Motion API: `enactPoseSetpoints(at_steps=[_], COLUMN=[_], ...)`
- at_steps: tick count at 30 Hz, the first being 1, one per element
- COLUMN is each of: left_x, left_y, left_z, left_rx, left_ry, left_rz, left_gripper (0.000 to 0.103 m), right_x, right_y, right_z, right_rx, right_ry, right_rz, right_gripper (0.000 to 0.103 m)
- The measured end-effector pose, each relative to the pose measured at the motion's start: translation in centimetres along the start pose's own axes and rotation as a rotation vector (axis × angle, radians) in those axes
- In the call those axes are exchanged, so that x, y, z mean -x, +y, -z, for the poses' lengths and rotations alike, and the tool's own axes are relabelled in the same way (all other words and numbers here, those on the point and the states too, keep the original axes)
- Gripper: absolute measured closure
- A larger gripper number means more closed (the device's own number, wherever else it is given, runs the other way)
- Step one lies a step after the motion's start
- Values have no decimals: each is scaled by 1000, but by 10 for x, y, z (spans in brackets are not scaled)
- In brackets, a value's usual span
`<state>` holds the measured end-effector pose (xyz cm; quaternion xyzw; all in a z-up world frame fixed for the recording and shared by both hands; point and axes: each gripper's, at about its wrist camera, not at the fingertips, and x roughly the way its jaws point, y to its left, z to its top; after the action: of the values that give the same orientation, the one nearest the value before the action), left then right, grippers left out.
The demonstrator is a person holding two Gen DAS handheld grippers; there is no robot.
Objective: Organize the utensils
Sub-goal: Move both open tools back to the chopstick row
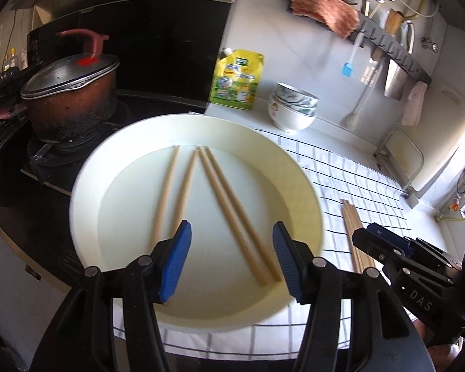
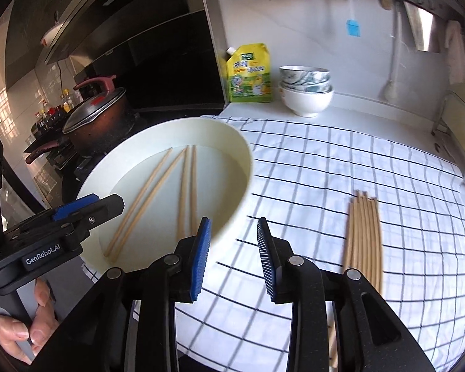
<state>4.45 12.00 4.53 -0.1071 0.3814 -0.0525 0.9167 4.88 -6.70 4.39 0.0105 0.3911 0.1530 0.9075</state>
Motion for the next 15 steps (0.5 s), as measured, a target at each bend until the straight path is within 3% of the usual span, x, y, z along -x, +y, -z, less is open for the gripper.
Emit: enactPoseSetpoints(at_steps=[6, 9, 15], left_x=[2, 3, -9], left_y=[-49, -74, -127], left_z=[20, 31, 50], left_rx=[-51, -64, -156], left_ry=[22, 24, 41], left_rz=[39, 63, 94], left_gripper=[45, 41, 35], right_x=[36, 48, 59], right_y=[-47, -76, -130], right_z=[31, 46, 71], right_rx=[-73, -117, -193], right_ry=[-51, -48, -52], right_rz=[64, 106, 171], right_gripper=[66, 57, 57])
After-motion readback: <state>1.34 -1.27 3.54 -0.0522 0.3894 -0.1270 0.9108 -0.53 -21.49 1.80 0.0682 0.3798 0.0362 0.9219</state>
